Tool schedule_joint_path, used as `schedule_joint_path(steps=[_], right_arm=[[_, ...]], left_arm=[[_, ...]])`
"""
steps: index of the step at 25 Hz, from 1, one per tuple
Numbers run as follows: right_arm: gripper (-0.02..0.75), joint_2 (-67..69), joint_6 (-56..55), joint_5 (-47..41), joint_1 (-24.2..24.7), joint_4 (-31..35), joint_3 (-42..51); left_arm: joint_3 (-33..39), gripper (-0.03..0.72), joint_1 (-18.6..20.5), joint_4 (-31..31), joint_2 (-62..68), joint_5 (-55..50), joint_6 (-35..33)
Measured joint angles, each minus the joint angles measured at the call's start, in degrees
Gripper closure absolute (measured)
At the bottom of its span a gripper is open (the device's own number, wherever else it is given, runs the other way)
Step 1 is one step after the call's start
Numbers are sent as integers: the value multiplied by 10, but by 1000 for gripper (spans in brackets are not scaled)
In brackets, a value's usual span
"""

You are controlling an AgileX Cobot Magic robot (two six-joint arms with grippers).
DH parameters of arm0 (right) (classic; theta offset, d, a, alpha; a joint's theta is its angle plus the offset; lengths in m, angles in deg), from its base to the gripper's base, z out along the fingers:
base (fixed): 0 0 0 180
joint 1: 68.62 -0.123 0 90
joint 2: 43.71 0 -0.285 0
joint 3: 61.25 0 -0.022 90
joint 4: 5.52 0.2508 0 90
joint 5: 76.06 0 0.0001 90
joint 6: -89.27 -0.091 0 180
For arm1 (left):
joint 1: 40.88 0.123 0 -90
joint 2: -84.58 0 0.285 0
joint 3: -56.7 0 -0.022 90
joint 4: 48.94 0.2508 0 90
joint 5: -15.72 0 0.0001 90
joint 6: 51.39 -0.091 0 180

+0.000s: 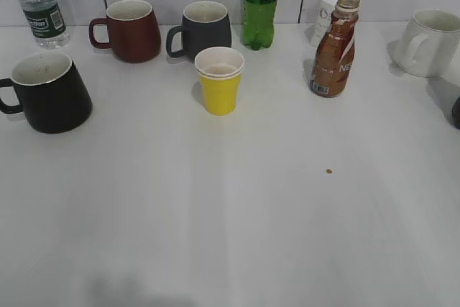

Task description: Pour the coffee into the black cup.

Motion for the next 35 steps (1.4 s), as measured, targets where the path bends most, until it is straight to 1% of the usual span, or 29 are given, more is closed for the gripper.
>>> schedule_joint_path(steps=[5,7,9,13,16,19,27,30,35], right_arm=[[149,0,0,0,0,0,0],[149,0,0,0,0,0,0],[149,0,0,0,0,0,0],[149,0,0,0,0,0,0],[149,0,0,0,0,0,0],[149,0,0,1,0,0,0],[149,0,0,1,0,0,0],[149,0,0,1,0,0,0],[149,0,0,1,0,0,0]], left_arm=[[0,446,0,-1,0,1,0],[-7,431,0,-1,7,1,0],[-28,401,0,-1,24,4,0],[-77,315,0,-1,78,10,0],[-100,266,0,-1,125,36,0],[-107,251,0,-1,171,101,0],[-98,247,0,-1,316,322,-5],[-60,249,0,-1,359,428,-5],[48,251,0,4,414,651,-5]])
